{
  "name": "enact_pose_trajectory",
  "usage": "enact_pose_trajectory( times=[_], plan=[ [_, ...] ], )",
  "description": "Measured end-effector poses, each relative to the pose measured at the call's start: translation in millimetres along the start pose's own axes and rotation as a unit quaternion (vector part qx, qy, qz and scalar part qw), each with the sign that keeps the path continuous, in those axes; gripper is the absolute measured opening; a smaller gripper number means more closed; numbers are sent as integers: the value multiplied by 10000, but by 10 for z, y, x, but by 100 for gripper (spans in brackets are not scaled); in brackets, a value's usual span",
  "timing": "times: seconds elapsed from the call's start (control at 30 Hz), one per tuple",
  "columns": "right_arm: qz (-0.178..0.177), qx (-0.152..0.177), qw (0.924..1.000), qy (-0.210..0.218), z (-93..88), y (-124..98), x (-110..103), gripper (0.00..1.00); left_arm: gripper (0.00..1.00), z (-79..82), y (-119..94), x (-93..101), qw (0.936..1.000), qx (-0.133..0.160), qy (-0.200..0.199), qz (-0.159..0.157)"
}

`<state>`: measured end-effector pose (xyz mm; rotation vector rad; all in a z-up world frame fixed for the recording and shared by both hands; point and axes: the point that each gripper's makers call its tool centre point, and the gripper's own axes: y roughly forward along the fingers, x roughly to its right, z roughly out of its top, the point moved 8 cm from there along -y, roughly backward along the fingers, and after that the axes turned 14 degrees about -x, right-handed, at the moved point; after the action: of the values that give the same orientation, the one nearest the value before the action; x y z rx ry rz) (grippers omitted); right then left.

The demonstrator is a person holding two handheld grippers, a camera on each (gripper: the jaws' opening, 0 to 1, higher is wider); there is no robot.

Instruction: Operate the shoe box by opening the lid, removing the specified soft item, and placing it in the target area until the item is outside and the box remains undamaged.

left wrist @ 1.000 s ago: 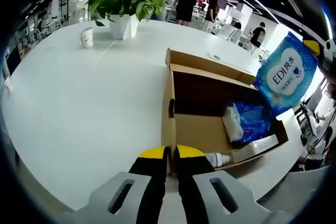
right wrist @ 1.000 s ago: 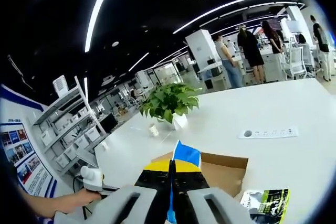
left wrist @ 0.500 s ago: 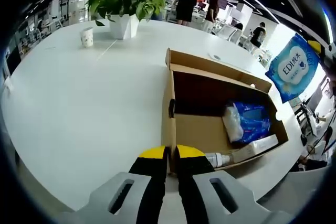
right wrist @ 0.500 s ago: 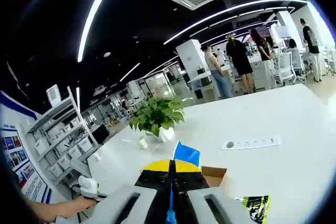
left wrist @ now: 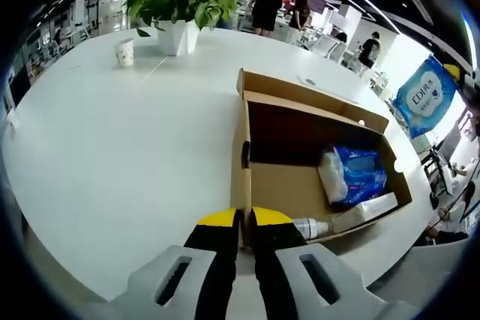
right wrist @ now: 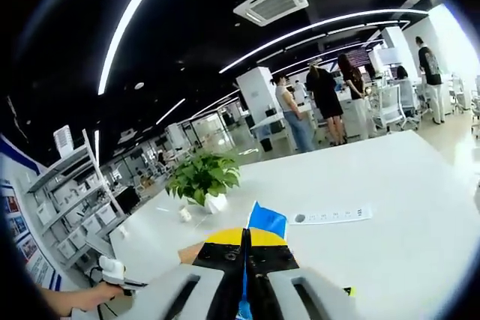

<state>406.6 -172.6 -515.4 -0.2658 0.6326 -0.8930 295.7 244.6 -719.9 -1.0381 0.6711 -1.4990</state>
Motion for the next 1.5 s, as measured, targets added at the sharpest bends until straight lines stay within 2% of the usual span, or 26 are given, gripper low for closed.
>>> enact_pose_trajectory(
  times=[0.37, 0.6, 1.3, 1.5],
  plan=[
    [-190, -151, 9997, 86, -168, 141, 178, 0, 4, -6, -2, 1, 10000, 11, -23, -21],
    [-253, -308, 9990, 222, -341, 289, 251, 0, 4, -2, 1, -5, 10000, 12, -38, -31],
    [-398, -503, 9970, 428, -568, 635, 143, 0, 4, -5, -3, -7, 9999, 50, -83, -62],
    [-418, -489, 9948, 789, -664, 729, 190, 0, 4, -3, 1, -9, 9999, 51, -81, -57]
  ],
)
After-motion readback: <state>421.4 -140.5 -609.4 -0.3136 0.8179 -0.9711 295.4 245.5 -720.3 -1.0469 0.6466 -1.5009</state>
